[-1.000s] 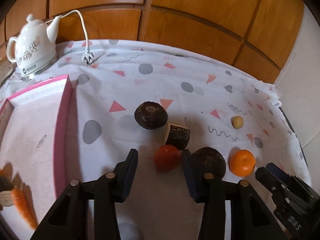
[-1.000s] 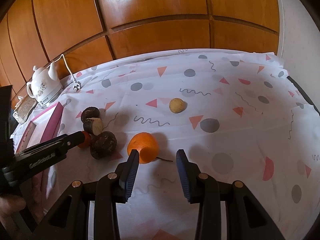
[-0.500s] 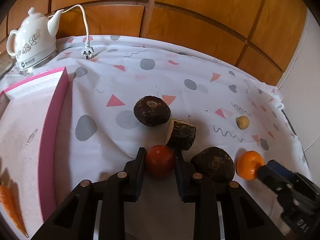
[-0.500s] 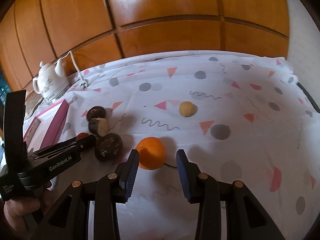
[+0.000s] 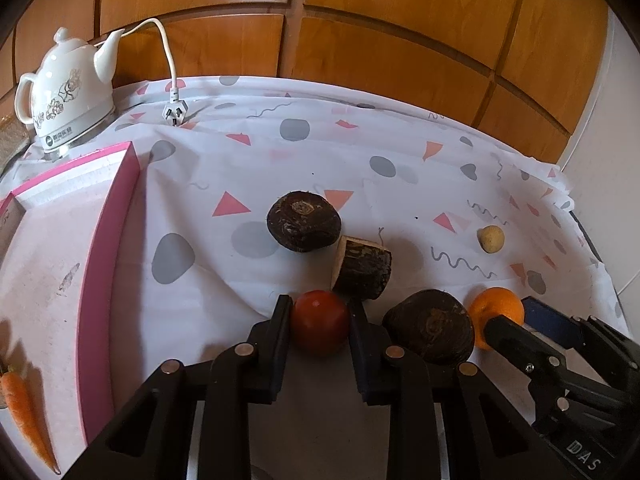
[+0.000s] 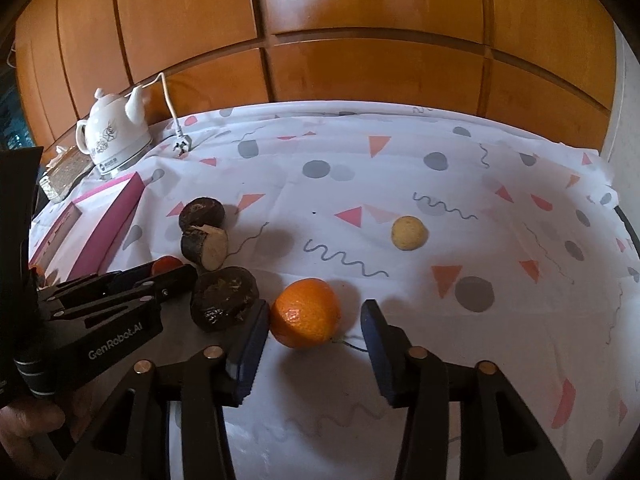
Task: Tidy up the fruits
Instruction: 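Grasp the red tomato with the left tool while the right tool closes on the large orange, then carry the tomato into the tray and open the left tool while the right tool holds the orange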
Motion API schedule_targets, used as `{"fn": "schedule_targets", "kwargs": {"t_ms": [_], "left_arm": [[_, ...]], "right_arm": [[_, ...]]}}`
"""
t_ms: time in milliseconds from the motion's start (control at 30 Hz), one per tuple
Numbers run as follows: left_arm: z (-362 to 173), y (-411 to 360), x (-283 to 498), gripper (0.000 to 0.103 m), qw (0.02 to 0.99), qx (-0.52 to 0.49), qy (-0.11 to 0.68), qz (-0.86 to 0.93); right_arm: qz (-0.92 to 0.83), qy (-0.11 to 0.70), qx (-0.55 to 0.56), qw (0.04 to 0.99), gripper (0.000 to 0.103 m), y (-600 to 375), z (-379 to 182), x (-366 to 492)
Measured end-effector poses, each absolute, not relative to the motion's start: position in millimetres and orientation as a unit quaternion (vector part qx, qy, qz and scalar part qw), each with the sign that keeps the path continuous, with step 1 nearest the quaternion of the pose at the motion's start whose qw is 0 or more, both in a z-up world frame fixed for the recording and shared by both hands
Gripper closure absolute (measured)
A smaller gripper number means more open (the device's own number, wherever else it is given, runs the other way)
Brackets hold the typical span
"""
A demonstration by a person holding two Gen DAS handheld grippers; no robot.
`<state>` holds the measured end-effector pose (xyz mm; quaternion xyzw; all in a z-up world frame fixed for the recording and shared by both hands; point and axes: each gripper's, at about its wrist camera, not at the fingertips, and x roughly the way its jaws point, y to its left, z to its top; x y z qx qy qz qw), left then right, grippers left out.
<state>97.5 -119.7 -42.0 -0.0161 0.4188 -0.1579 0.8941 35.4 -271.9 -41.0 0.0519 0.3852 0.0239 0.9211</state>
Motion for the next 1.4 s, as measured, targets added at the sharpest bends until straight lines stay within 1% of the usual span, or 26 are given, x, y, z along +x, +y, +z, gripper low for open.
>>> {"fn": "schedule_targets", "kwargs": {"t_ms": [33, 467, 700, 1167, 1400], "left_arm": [[-42.3, -120.2, 97.4, 0.075, 0.894, -0.015, 0.419, -0.157], [-43.0, -122.1, 95.8, 0.075, 0.896, -0.006, 0.417, -0.154], [-42.9, -122.8, 95.6, 0.075, 0.896, -0.002, 0.416, -0.154], [-34.7, -122.0, 85.3, 0.076, 0.897, 0.009, 0.414, -0.154], [-17.3, -115.0, 69.0, 0.076, 0.902, 0.002, 0.401, -0.160]], "right_arm": [[0.030, 0.385, 0.053, 0.921, 0.065, -271.2, -41.2, 35.1], [0.038, 0.387, 0.054, 0.920, 0.065, -268.3, -43.0, 44.7], [0.025, 0.372, 0.053, 0.926, 0.068, -268.9, -44.8, 41.4], [0.021, 0.365, 0.039, 0.930, 0.068, -265.6, -48.5, 39.8], [0.022, 0.366, 0.039, 0.930, 0.068, -265.5, -49.1, 40.2]]}}
